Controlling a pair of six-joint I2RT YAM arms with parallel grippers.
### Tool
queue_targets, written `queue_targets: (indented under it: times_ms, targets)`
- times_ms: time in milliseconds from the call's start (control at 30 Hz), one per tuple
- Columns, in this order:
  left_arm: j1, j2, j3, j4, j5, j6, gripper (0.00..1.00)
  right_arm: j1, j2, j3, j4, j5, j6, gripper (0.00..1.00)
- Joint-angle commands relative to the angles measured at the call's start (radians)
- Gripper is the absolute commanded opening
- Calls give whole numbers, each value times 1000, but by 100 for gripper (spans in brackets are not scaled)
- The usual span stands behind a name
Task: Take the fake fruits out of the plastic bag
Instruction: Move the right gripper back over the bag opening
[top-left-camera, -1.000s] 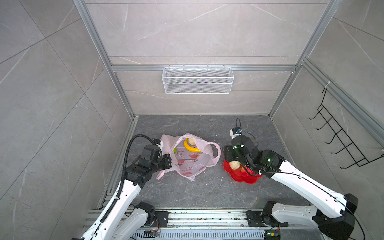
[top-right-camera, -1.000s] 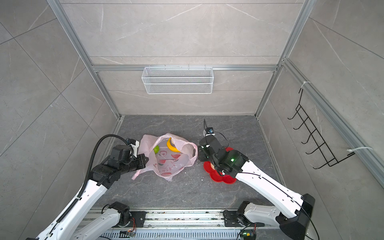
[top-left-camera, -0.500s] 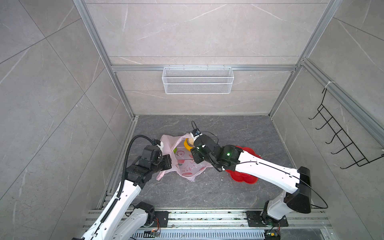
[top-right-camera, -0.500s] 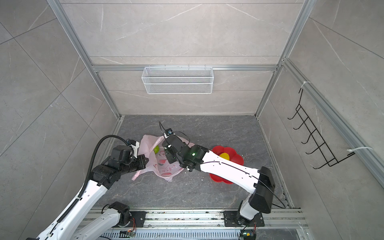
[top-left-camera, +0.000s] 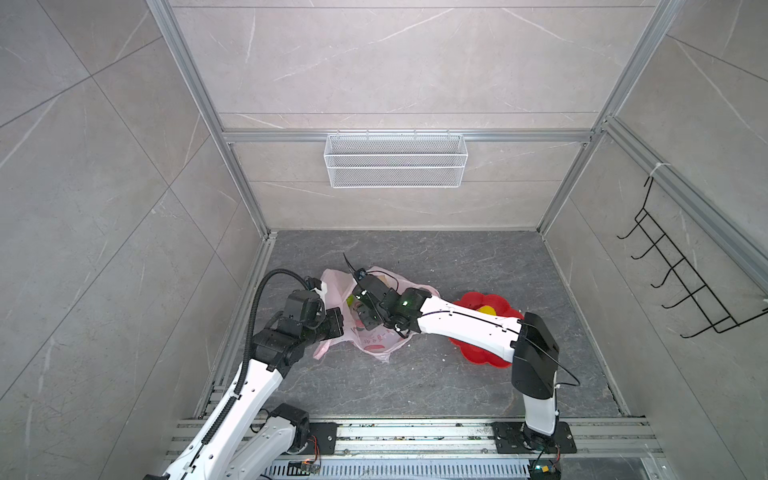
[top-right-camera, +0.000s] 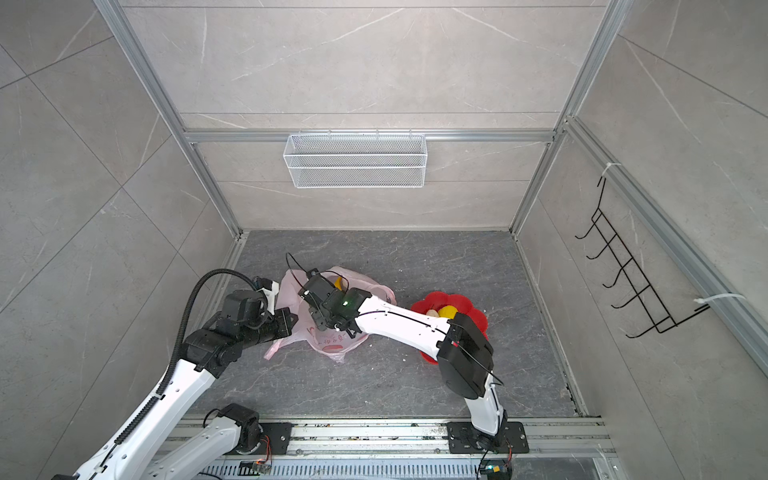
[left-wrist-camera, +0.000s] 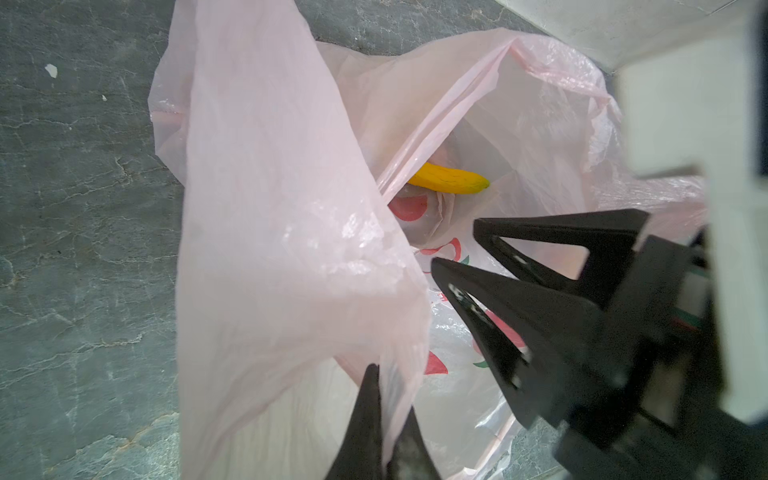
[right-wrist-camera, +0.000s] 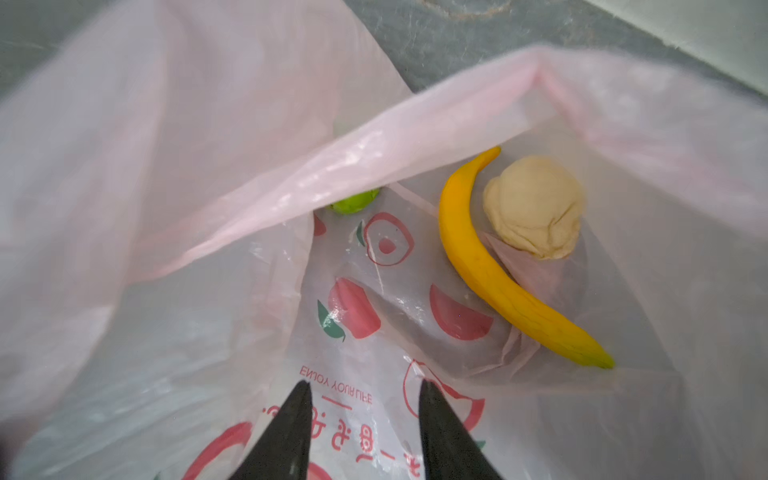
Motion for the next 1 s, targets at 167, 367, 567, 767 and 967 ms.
queue_targets:
  times_ms: [167, 367, 567, 767, 967]
  targets:
    - [3, -17, 34, 33, 16, -4, 1, -56, 118, 63, 31, 23, 50, 44]
    - [3, -21, 28, 45, 19, 1, 1, -78, 157, 69, 68, 102, 87, 44]
    - [3, -26, 9, 56, 30, 4, 1, -84, 191, 68, 117, 185, 146, 44]
    - [2, -20, -7, 81, 54, -6, 1, -89, 209, 69, 149, 270, 219, 48]
    - [3, -22, -20, 89, 62, -7, 1, -101, 223, 81, 162, 302, 279, 57]
